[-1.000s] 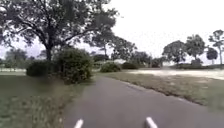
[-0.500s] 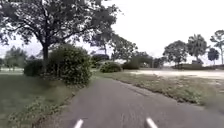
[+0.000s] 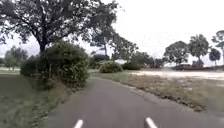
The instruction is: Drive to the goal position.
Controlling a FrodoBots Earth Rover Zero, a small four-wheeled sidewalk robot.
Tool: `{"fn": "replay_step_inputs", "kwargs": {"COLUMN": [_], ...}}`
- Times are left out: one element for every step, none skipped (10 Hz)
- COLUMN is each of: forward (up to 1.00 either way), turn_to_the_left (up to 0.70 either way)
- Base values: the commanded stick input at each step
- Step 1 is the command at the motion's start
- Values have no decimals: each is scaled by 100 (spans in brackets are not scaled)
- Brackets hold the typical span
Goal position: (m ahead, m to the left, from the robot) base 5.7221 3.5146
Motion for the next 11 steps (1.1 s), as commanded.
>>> {"fn": "replay_step_inputs", "kwargs": {"forward": [84, 84, 84, 84, 84, 84, 84, 84, 84, 84, 84], "turn_to_the_left": [3, 3, 3, 3, 3, 3, 3, 3, 3, 3, 3]}}
